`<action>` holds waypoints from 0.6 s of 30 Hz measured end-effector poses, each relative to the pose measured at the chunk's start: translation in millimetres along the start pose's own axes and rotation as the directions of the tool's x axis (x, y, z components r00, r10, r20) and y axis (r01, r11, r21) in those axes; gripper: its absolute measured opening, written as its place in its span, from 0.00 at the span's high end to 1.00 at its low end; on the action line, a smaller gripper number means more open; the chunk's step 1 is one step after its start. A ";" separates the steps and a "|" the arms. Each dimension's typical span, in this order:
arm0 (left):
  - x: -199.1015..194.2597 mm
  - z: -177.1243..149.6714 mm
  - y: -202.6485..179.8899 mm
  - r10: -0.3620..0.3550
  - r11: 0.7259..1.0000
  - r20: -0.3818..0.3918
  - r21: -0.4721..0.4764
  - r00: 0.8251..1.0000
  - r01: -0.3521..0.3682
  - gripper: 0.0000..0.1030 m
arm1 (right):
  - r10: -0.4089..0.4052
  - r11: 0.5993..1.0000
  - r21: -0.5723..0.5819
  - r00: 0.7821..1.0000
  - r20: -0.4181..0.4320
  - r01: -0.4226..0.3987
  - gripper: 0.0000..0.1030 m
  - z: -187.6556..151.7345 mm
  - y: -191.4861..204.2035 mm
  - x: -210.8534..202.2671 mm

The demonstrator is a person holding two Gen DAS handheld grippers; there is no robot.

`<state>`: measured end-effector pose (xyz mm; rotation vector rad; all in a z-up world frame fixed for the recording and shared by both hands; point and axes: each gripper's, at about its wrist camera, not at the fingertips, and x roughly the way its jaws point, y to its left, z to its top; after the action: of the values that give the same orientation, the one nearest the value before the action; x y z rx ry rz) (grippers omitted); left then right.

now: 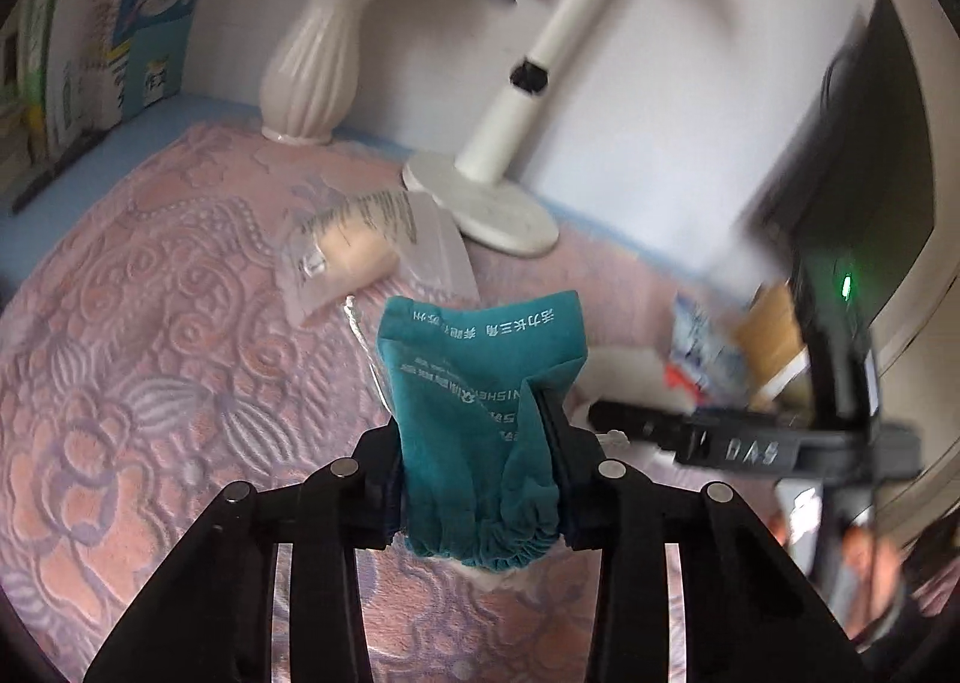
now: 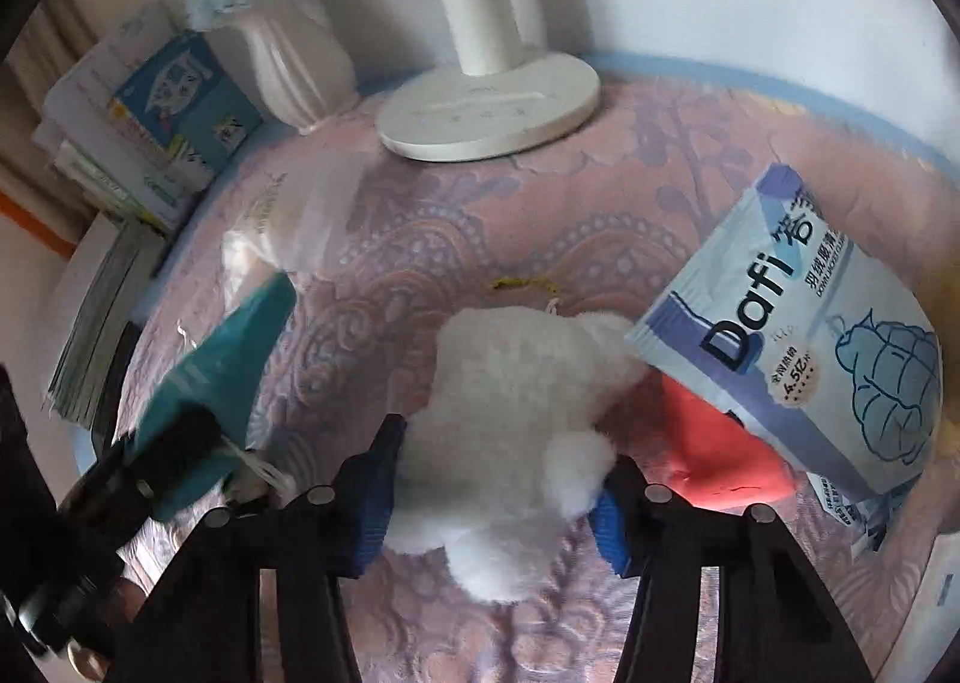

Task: Organize soft objects
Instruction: 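Grasp the teal drawstring pouch with the left gripper while the right gripper grasps the white plush toy, then carry the teal pouch and white plush to the woven tray and open both grippers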

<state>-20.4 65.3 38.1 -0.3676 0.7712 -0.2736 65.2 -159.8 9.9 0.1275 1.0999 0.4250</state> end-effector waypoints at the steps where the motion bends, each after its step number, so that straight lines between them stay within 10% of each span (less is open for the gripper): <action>1: -3.1 0.1 4.1 -0.023 1.000 0.013 -0.020 1.000 0.023 0.67 | 0.014 1.000 -0.005 1.000 0.013 -0.014 0.51 -2.1 0.8 -1.7; 9: -10.0 0.7 4.3 -0.059 0.998 0.039 -0.024 0.998 0.060 0.67 | 0.130 0.986 -0.121 0.981 0.147 -0.113 0.51 -28.4 3.9 -60.4; 18: -4.3 2.5 -22.8 -0.022 0.998 0.022 0.053 1.000 0.021 0.67 | 0.013 0.991 -0.131 0.978 0.209 0.015 0.51 -63.5 -35.0 -97.7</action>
<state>-24.0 46.9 52.0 -0.3285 0.7371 -0.3092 -18.8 -237.2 51.8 0.0534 0.8615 0.4717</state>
